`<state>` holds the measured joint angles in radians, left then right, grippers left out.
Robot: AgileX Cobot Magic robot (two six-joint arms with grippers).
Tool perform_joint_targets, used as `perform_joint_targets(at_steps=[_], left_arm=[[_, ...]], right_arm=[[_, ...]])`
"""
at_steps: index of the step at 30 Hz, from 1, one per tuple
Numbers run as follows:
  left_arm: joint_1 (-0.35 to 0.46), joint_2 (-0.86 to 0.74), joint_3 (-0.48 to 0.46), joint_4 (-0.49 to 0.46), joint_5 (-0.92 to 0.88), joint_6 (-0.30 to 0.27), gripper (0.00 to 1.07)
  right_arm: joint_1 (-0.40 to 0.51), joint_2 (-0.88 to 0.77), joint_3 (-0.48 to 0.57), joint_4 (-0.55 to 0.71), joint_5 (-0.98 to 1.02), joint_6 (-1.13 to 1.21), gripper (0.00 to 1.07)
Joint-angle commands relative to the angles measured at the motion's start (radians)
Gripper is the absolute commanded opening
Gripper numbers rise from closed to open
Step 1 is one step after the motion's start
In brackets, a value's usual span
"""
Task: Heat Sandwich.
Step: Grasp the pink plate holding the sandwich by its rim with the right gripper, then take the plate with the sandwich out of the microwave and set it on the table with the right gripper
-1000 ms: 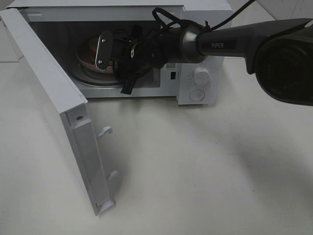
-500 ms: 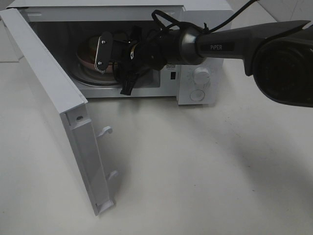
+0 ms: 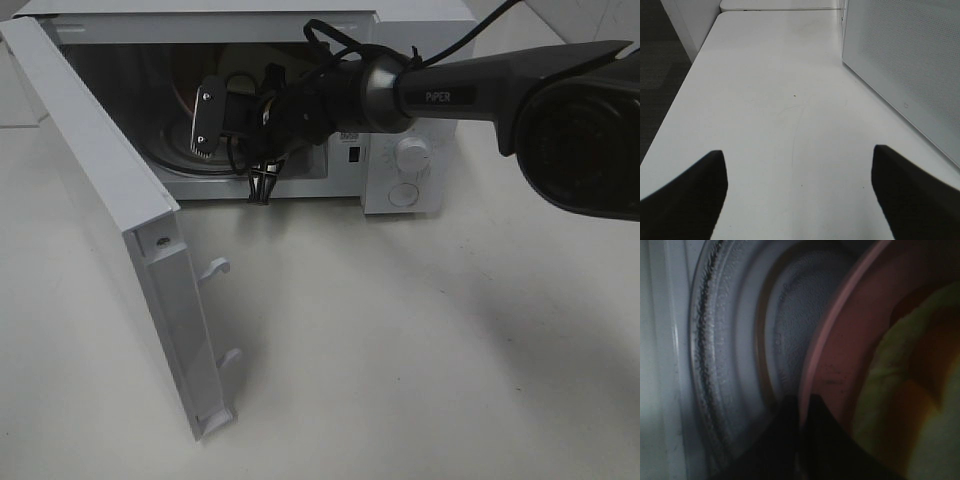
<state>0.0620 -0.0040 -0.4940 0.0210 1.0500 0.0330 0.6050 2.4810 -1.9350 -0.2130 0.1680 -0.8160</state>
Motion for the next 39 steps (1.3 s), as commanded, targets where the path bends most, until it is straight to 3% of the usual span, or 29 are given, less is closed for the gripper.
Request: perform_joint_targets(at_steps=[1, 12, 20, 39], left_arm=[[0.000, -0.005, -0.005, -0.001, -0.005, -0.001, 0.74], [0.000, -0.005, -0.005, -0.001, -0.005, -0.001, 0.74], [0.000, -0.005, -0.005, -0.001, -0.005, -0.001, 0.74], [0.000, -0.005, -0.005, -0.001, -0.005, -0.001, 0.74]], right_arm=[[-0.009, 0.009, 0.018, 0.021, 0.088, 0.010, 0.00], [-0.005, -0.046, 0.018, 0.021, 0.153, -0.005, 0.00], [0.002, -0.109, 0.018, 0.071, 0.263, -0.213, 0.00], [0.014, -0.179, 0.018, 0.094, 0.322, -0.437, 0.00]])
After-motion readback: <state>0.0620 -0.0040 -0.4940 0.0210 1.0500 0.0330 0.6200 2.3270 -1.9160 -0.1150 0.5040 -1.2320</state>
